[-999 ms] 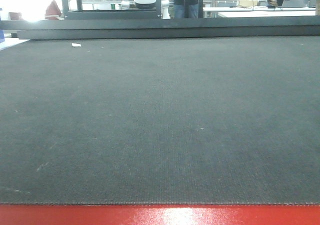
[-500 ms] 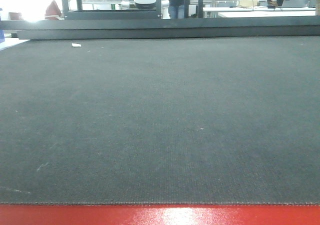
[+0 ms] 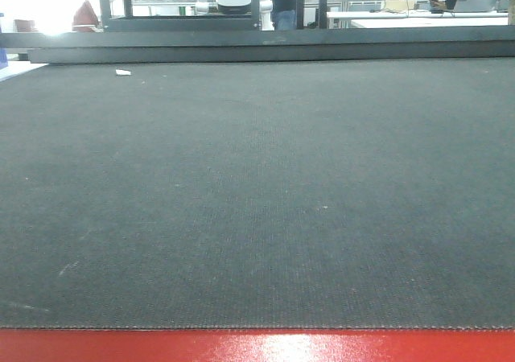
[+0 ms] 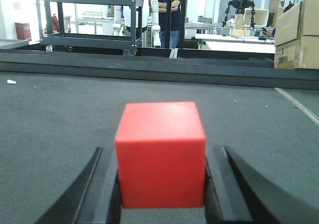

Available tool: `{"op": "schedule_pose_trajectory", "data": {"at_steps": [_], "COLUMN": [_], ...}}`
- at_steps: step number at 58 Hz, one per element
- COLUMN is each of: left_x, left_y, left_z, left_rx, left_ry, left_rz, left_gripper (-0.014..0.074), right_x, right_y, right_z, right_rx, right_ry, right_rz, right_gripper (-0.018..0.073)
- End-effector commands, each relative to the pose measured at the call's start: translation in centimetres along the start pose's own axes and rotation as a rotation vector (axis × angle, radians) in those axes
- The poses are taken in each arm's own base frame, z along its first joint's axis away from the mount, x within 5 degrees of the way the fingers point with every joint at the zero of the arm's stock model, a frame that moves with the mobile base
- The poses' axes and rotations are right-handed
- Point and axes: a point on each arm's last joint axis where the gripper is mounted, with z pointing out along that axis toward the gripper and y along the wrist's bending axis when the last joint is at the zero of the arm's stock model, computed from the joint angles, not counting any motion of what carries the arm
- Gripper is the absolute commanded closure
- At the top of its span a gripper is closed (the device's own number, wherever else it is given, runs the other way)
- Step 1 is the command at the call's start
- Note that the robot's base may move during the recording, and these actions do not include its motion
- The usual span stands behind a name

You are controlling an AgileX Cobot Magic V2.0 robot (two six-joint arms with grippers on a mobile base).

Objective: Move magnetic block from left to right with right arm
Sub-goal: 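Raise the held red cube up toward the robot body, then drive the base away from the first table holding the cube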

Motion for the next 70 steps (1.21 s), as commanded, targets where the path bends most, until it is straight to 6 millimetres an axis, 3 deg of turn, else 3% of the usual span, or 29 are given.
{"op": "schedule_pose_trajectory", "data": {"at_steps": [1,70], "left_x": [-0.54,-0.54], "left_y": [-0.02,-0.02], "left_z": [-0.08,-0.08], "left_rx": [0.006,0.006], "left_ry": [-0.087,-0.087], "left_rz": [-0.007,-0.007], "left_gripper": [0.0713,0.0713], "right_x": [-1.74,-1.74], "right_y": [0.02,0.02], "right_z": [-0.06,-0.06], "right_rx": [0.003,0.003], "right_ry": [-0.109,-0.109], "right_rz": [-0.023,-0.023], "right_gripper": [0.0282,0.0282]}}
